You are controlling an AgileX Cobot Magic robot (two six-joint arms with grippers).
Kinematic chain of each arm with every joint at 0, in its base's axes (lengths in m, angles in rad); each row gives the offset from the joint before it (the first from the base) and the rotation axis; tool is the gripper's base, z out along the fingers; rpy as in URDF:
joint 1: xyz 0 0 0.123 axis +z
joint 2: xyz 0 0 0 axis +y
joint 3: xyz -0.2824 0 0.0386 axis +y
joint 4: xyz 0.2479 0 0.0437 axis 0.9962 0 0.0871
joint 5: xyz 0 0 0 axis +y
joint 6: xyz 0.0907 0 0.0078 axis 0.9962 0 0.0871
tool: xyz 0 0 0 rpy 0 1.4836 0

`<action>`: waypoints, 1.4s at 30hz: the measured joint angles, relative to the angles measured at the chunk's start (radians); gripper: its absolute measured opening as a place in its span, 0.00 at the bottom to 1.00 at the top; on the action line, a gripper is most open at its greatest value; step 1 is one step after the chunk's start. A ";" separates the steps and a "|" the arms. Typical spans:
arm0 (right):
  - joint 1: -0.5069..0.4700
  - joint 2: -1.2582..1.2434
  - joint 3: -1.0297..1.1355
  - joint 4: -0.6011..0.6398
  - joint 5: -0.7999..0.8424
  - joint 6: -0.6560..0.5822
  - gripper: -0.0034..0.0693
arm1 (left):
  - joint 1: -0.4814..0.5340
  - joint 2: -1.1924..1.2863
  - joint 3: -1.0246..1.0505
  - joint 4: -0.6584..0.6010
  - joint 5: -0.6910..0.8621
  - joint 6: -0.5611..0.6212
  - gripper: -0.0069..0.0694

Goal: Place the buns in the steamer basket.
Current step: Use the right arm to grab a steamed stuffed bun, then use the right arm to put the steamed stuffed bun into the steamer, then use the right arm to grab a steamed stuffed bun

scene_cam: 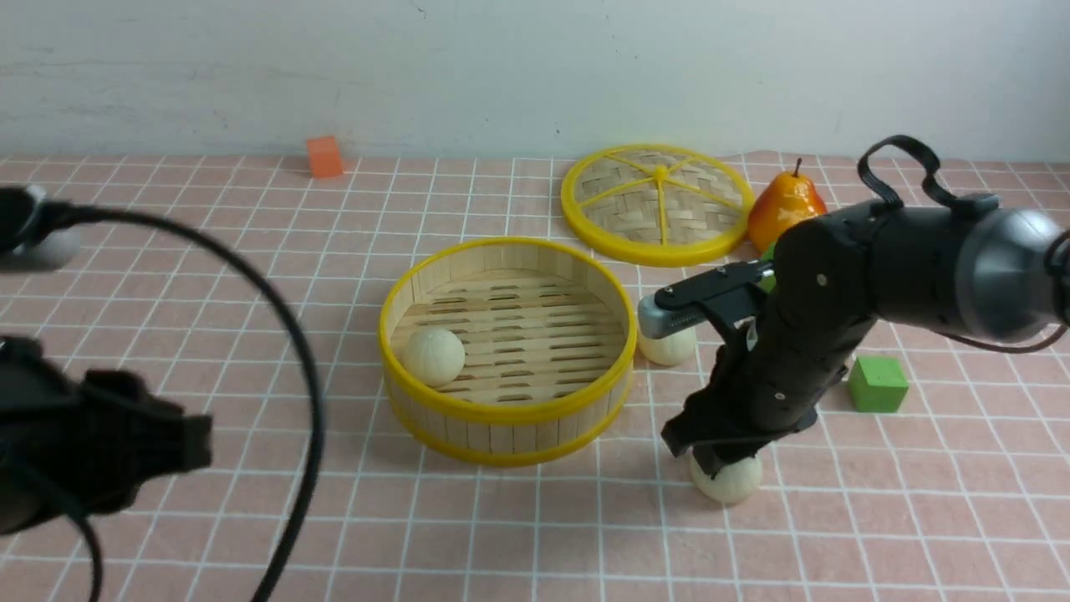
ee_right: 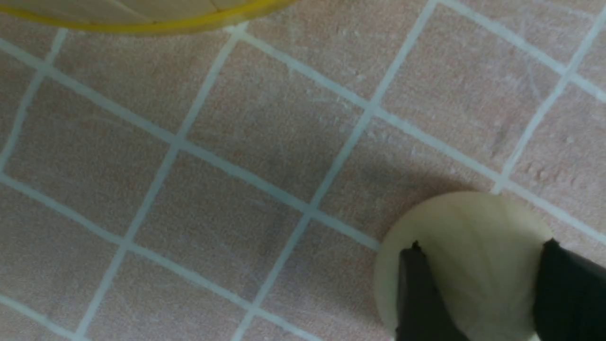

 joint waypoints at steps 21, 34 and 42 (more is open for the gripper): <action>0.212 0.138 -0.475 -0.154 -0.054 -0.124 0.08 | 0.000 -0.187 0.289 0.106 -0.147 -0.094 0.28; 0.242 0.221 -0.585 -0.194 0.045 -0.084 0.71 | 0.000 -0.187 0.289 0.107 -0.146 -0.094 0.29; 0.111 0.157 -0.753 -0.232 0.241 0.009 0.72 | 0.000 -0.187 0.289 0.110 -0.151 -0.094 0.30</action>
